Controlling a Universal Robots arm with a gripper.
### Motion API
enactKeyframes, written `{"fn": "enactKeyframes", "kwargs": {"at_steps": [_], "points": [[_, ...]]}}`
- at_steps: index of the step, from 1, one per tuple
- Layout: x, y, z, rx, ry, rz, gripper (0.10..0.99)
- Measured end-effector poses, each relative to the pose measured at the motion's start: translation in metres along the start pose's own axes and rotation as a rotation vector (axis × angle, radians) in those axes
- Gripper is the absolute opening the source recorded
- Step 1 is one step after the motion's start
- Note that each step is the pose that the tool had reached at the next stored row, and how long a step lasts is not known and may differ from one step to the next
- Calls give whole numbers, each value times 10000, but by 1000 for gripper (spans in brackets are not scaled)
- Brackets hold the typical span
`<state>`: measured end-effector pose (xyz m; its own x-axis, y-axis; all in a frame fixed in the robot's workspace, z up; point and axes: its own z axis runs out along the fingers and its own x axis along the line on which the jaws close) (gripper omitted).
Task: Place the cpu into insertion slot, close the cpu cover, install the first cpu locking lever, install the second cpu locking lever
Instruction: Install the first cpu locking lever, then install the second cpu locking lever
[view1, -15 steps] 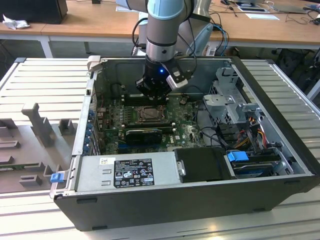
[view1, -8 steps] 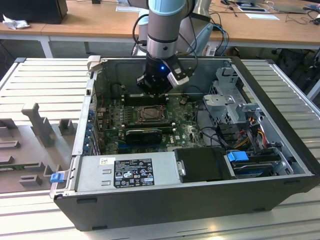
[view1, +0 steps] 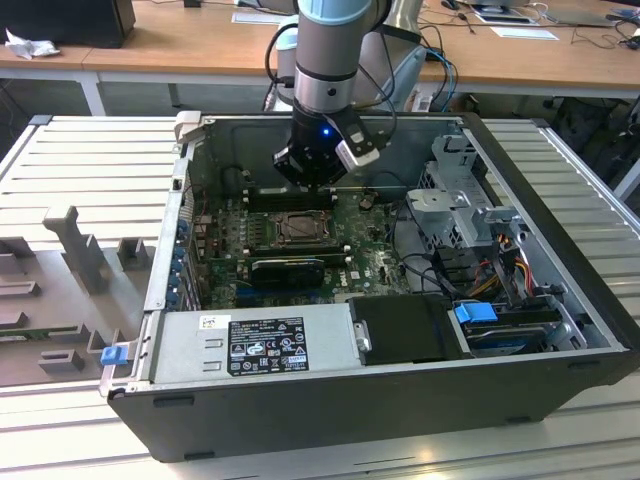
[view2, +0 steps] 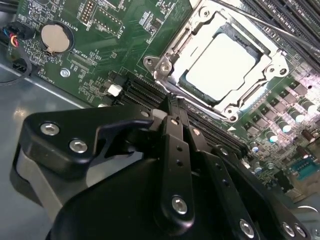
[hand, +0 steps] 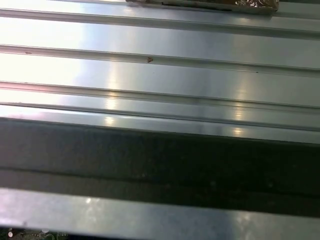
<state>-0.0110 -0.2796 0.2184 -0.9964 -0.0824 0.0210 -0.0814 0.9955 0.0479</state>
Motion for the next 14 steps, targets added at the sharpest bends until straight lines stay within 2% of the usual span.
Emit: {"fn": "enactKeyframes", "kwargs": {"at_steps": [14], "points": [[3,-43,-2,1,1,0,106]]}}
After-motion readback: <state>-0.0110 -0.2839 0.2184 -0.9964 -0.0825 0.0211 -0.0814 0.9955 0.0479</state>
